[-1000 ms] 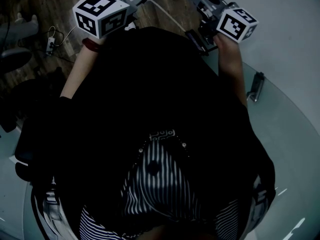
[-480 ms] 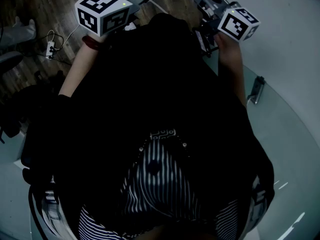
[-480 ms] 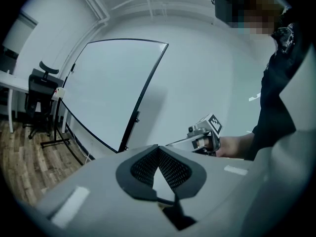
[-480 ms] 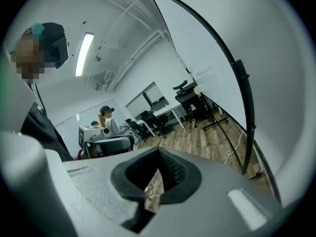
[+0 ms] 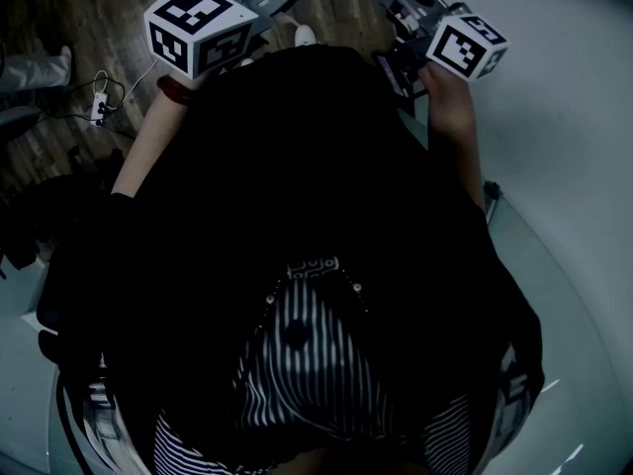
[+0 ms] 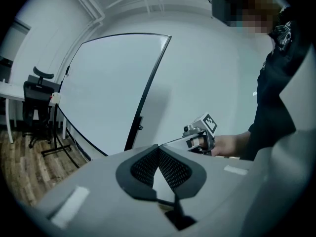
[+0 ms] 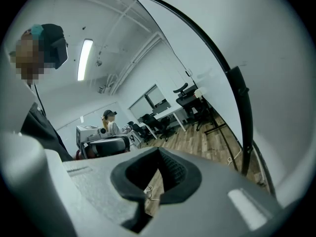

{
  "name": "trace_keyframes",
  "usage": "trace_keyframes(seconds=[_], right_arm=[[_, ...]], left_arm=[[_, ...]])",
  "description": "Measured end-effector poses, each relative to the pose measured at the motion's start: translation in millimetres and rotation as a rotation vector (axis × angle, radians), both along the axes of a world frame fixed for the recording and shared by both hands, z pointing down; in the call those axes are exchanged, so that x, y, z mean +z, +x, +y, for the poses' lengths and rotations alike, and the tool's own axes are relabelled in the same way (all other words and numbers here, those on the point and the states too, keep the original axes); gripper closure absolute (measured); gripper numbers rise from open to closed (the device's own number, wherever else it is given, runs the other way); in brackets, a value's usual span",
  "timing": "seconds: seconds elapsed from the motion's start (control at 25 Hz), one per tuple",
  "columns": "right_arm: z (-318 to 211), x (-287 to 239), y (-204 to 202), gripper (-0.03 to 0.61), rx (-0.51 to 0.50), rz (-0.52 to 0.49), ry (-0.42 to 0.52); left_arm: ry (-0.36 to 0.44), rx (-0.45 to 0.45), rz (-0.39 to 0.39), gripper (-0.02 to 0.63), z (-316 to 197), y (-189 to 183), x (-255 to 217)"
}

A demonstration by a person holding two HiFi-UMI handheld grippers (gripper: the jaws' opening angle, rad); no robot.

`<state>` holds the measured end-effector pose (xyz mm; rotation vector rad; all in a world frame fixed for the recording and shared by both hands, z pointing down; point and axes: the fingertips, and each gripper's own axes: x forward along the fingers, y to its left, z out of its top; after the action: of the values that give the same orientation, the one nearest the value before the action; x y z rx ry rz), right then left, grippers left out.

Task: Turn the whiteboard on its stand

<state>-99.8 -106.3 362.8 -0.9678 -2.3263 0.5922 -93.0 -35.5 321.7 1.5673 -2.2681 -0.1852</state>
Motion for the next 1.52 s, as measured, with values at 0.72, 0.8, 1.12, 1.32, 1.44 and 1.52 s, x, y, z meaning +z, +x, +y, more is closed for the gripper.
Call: trace_keyframes(seconds=[0.72, 0.8, 1.12, 1.32, 1.44, 1.52], right_arm=[[7.0, -8.8, -33.1, 0.577, -0.139, -0.028, -0.015], [4.3, -12.9, -33.8, 0.577, -0.146, -0.033, -0.02], [-7.8, -21.3, -42.9, 0.577, -0.101, -0.053, 0.022], [-19.8, -19.9, -55.6, 0.574, -0.02, -0.074, 0.035], [-28.1, -18.9, -62.9, 0.512, 0.021, -0.083, 0.058], [-33.6, -19.5, -68.3, 0.475, 0.041, -0.095, 0.09]], left_arm=[[-0.001, -0.166, -0.018, 0.614, 11.7, -20.8, -11.9], [-0.002, -0.188, -0.01, 0.614, 10.7, -20.3, -10.0], [0.005, -0.223, 0.036, 0.614, 9.3, -8.7, -11.3], [-0.004, -0.217, 0.025, 0.614, 12.4, -12.7, -10.8], [0.003, -0.216, 0.016, 0.614, 10.5, -16.6, -13.2], [0.008, -0.209, 0.012, 0.614, 6.7, -19.4, -15.3]])
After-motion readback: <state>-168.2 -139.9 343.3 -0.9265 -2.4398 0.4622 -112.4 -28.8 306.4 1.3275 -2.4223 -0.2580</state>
